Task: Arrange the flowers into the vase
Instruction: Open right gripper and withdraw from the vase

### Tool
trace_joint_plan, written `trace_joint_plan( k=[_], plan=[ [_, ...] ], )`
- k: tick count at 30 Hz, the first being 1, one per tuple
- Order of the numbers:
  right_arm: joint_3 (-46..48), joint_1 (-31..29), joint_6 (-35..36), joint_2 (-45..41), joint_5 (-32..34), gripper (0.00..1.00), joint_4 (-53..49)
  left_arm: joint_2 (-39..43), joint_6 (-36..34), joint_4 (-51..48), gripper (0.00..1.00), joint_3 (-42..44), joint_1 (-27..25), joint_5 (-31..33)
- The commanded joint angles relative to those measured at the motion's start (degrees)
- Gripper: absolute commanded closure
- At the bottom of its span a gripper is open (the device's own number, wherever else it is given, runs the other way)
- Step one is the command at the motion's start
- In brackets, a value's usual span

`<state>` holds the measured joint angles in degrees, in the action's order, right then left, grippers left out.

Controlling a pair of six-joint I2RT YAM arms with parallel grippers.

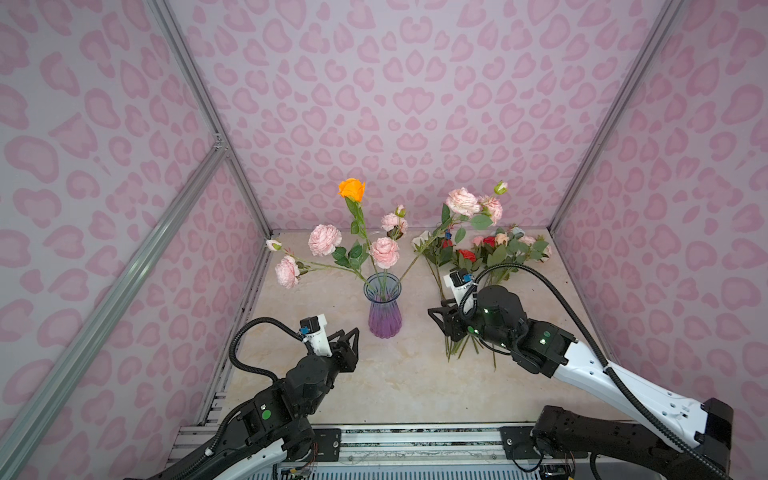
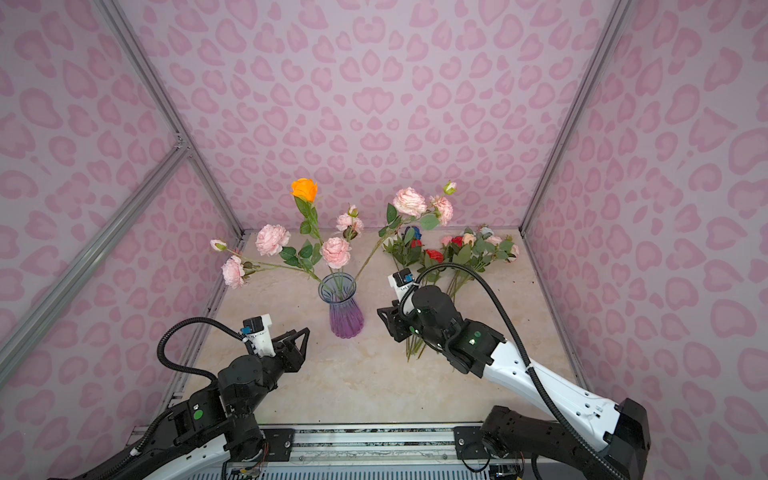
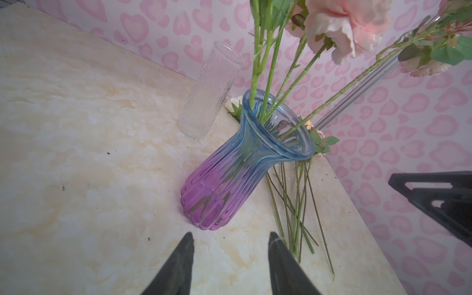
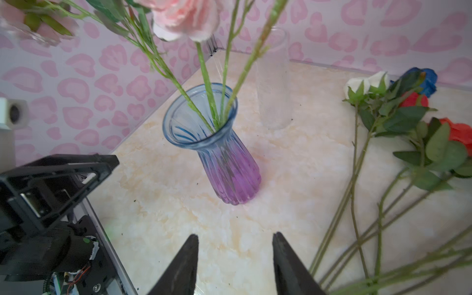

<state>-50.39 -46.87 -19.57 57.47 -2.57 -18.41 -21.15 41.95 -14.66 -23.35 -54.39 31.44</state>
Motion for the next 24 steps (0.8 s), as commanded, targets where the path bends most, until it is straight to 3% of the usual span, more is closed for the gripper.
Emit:
trace_joint_plan(
  k=[1, 3, 8, 12, 16, 24],
  plan=[
    [5.68, 4.9, -5.1, -4.68, 2.57, 0.69, -3.65, -0.21, -1.35, 3.17, 0.52, -0.35, 0.07, -0.58],
    [9.78, 10.73, -8.94, -7.58, 2.37, 0.83, -3.15, -0.68, -1.19, 5.3, 0.51, 0.51, 0.09, -2.28],
    [14.69, 28.53, -16.57, -6.43, -2.69, 1.0, 3.15, -4.27, -0.27, 8.52, 0.52, 1.47, 0.08, -6.19],
    [13.06, 37.99, -20.32, 4.1, -6.16, 0.99, 10.02, -7.48, 0.36, 9.48, 0.52, 1.17, 0.07, -8.31],
    [7.79, 46.01, -22.36, 16.91, -12.23, 0.85, 13.69, -8.4, 0.32, 9.95, 0.52, 0.95, 0.07, -9.2],
    [-2.03, 50.59, -24.11, 35.33, -14.02, 0.71, 17.53, -7.28, -0.04, 9.38, 0.52, 1.65, 0.07, -8.21]
  ],
)
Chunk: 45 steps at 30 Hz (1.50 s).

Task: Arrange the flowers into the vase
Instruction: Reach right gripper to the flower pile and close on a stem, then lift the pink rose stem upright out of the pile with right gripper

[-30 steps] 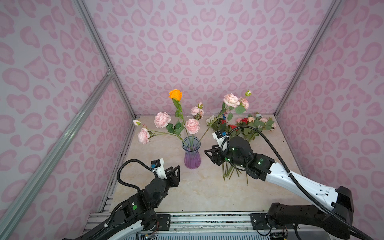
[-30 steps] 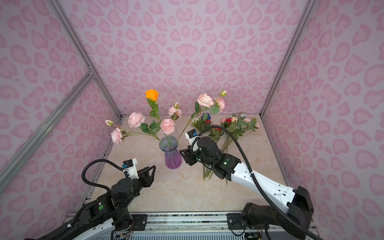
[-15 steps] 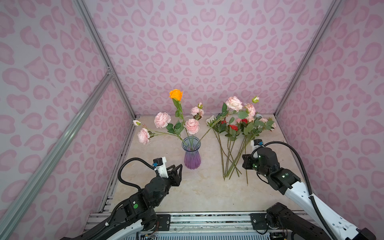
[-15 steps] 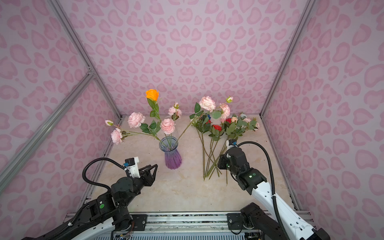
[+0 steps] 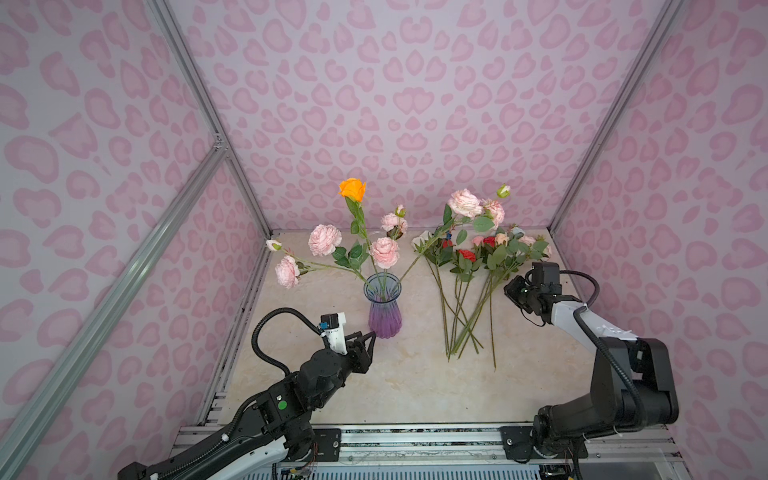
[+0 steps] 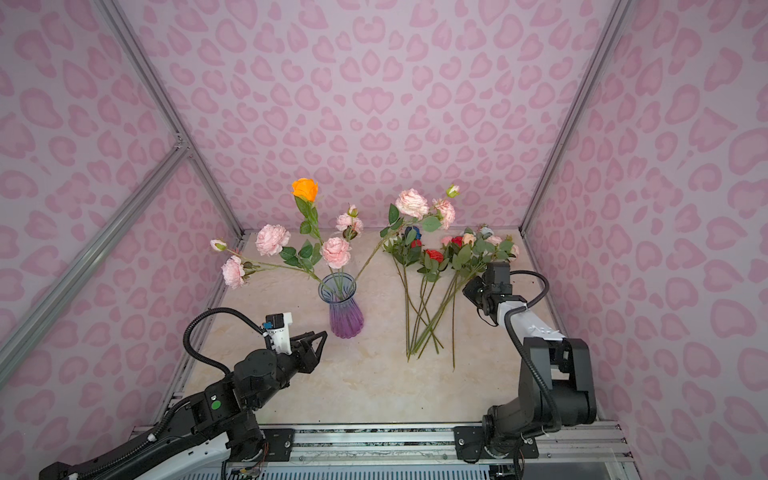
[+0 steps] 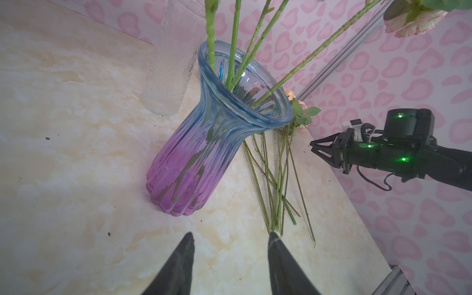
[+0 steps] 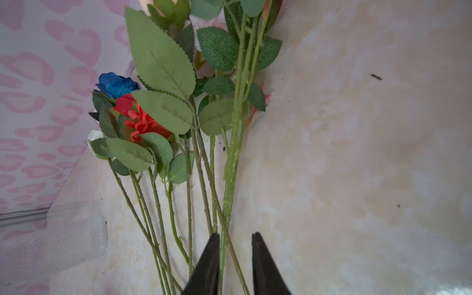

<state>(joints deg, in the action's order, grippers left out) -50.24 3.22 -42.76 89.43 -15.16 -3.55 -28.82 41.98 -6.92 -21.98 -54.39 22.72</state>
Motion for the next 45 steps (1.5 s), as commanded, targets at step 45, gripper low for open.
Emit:
trace_joint_plan(
  k=[45],
  plan=[
    [-7.84, -13.55, 13.5, -17.23, 22.59, 1.0, -9.11, 1.07, -2.75, 0.51, 0.52, -2.0, 0.16, 2.1]
  ],
)
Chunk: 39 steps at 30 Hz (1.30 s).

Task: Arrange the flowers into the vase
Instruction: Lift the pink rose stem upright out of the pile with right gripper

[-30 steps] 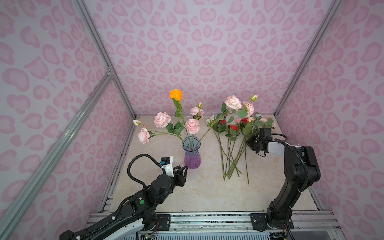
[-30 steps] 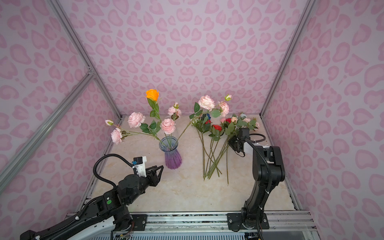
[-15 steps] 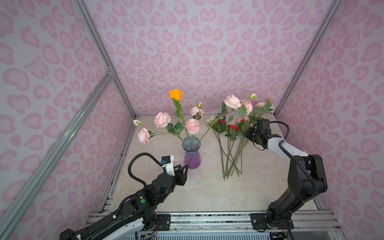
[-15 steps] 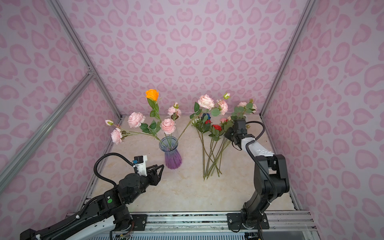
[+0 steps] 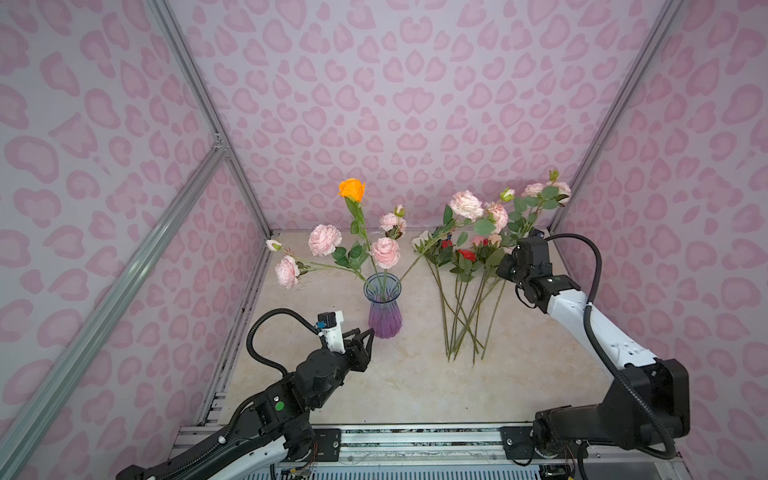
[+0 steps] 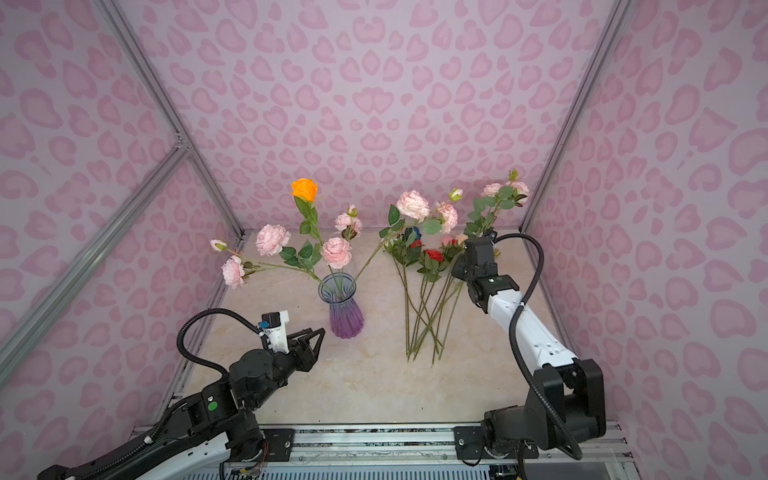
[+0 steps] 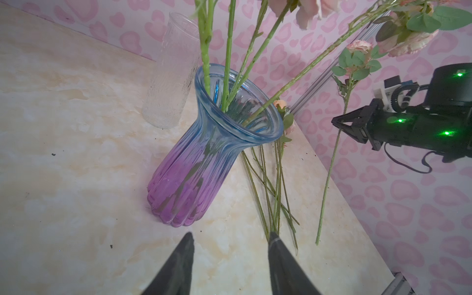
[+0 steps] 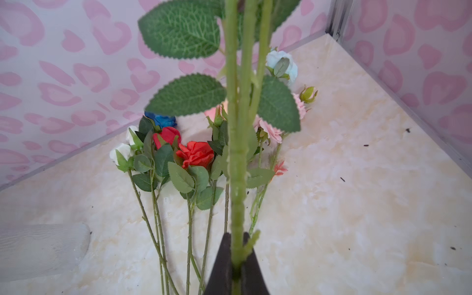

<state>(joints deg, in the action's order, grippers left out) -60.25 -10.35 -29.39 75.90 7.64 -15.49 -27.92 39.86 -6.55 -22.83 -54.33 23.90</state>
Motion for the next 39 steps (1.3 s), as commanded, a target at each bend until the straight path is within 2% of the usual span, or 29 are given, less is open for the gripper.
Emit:
trace_joint_plan(
  k=[1, 5, 8, 14, 20, 26, 32, 35, 39],
  plan=[
    [3.35, -0.1, 0.1, -5.81, -0.91, 1.0, 3.58, 0.31, -0.89, -0.21, 0.52, -1.51, 0.1, 1.06],
    [8.27, -1.16, 0.21, -16.51, -4.11, 1.0, 7.16, 1.28, -1.8, -1.15, 0.51, -2.42, 0.1, 1.97],
    [10.05, -6.44, 3.05, -23.51, -2.1, 1.0, 9.31, 2.47, -2.22, -1.77, 0.52, -2.44, 0.1, 2.96],
    [7.66, -19.15, 11.01, -29.39, 4.21, 1.0, 11.42, 4.48, -2.24, -3.16, 0.52, -2.96, 0.1, 4.17],
    [6.72, -29.21, 17.77, -31.84, 4.44, 1.0, 17.65, 6.65, -0.96, -5.71, 0.51, -3.52, 0.1, 7.19],
    [4.81, -36.59, 21.02, -29.91, 4.76, 1.0, 22.83, 7.57, 3.67, -9.74, 0.5, -3.83, 0.1, 13.27],
    [-0.4, -42.29, 21.21, -23.24, 1.96, 1.0, 27.98, 7.28, 0.45, -8.17, 0.49, -5.9, 0.1, 11.23],
    [-4.11, -44.77, 23.57, -18.53, 0.36, 1.0, 29.37, 6.95, -1.64, -8.07, 0.49, -7.49, 0.1, 9.92],
    [-6.18, -45.02, 25.01, -12.63, -2.09, 1.0, 37.83, 6.75, -2.98, -7.94, 0.49, -8.36, 0.1, 9.92]
  ],
)
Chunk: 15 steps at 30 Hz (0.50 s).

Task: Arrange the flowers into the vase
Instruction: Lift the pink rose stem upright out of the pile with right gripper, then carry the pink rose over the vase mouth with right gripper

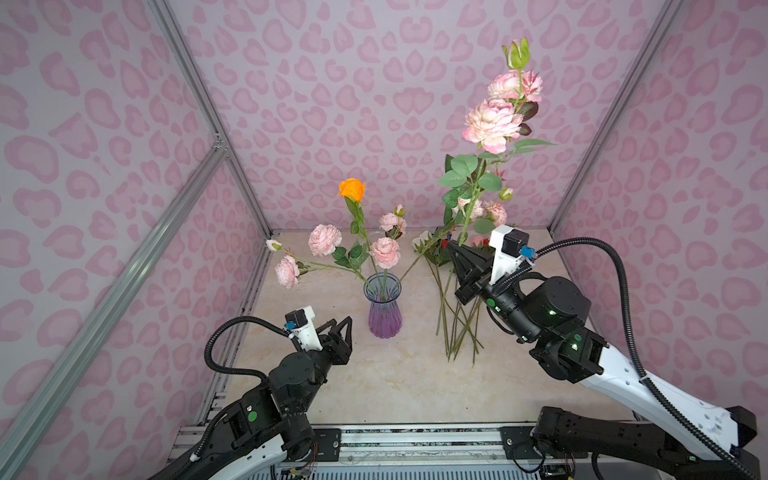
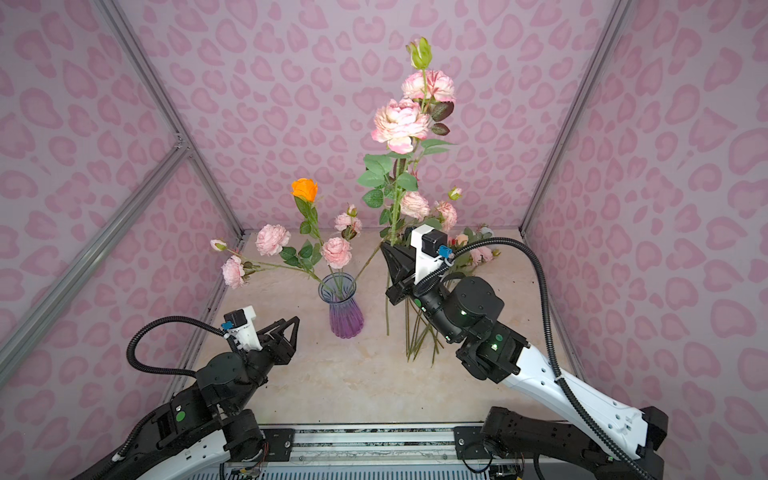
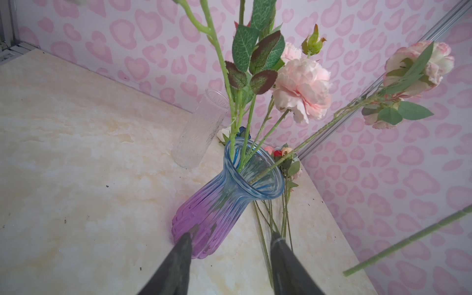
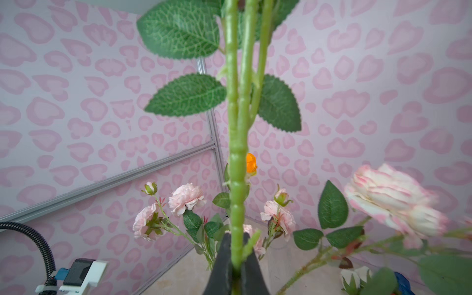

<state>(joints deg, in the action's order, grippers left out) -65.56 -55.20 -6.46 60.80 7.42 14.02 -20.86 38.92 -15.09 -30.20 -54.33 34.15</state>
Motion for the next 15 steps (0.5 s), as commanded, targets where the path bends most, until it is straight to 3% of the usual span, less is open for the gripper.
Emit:
trace_joint_plan(
  k=[1, 15],
  plan=[
    [-1.98, -0.13, 2.24, 4.1, -2.33, 1.0, 9.68, -0.42, -2.13, 0.54, 0.49, -1.13, 0.1, -0.22],
    [-18.41, 1.98, 0.1, 21.92, -7.48, 1.0, 14.37, 0.53, -2.79, -0.01, 0.49, -1.12, 0.1, 1.18]
  ],
)
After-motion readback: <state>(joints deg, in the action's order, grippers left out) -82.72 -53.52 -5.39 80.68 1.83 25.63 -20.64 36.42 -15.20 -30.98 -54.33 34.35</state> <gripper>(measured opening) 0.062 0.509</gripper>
